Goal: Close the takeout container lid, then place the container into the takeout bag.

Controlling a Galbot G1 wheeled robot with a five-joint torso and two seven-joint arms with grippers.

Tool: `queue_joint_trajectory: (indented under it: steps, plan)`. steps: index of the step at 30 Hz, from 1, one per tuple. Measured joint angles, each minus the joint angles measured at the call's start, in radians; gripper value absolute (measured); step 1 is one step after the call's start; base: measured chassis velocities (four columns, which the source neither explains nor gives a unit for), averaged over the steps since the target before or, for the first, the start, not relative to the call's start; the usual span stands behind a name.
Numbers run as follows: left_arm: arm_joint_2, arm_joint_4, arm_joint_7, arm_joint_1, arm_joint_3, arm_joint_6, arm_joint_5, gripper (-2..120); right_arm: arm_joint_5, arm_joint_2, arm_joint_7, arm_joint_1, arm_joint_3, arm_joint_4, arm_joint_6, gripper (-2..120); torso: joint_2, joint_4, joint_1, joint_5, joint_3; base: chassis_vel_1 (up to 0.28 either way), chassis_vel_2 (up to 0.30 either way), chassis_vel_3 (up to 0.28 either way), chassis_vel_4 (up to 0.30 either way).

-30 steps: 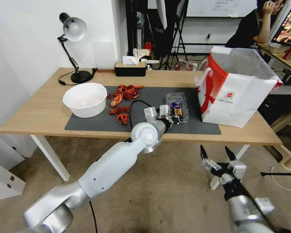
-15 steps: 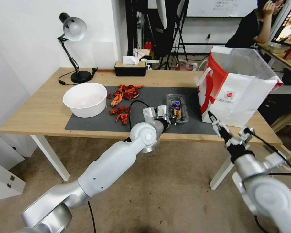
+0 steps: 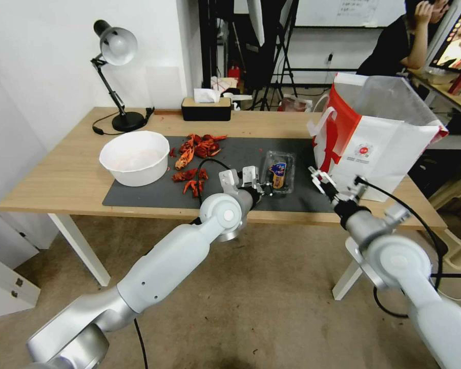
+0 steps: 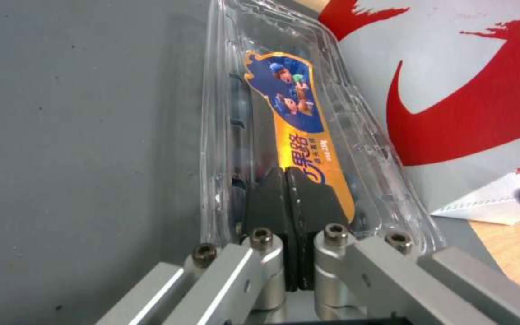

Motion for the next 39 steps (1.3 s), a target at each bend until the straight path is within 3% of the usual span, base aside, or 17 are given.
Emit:
queue_joint_trajectory:
  steps: [1,15,31,36,39]
  plan:
    - [0.0,0.0,-0.002,-0.001,0.0,0.0,-0.001,0,0.002,0.0,0.05,0.055,-0.032,-0.027,-0.031,100,0.0,0.0001,0.0,-0.0001,0.0,0.0,0.0,0.0,0.0]
    - [-0.002,0.002,-0.008,-0.003,-0.001,-0.004,-0.003,0,0.076,0.0,0.183,0.268,-0.122,-0.158,-0.188,100,0.0,0.0,0.0,0.0,0.0,0.0,0.0,0.0,0.0]
    - [0.006,-0.003,-0.008,0.01,-0.007,-0.013,-0.003,0,0.101,0.093,0.307,0.45,-0.241,-0.323,-0.311,100,0.0,0.0001,0.0,-0.0001,0.0,0.0,0.0,0.0,0.0]
    - [0.004,-0.006,-0.008,0.012,-0.007,-0.019,-0.003,0,0.112,0.108,0.365,0.479,-0.264,-0.35,-0.345,88,0.0,0.0001,0.0,0.0,0.0,0.0,0.0,0.0,0.0]
    - [0.004,-0.008,-0.009,0.012,-0.007,-0.02,-0.003,0,0.113,0.112,0.373,0.484,-0.268,-0.36,-0.351,75,0.0,-0.0002,0.0,-0.0001,0.0,0.0,0.0,0.0,0.0]
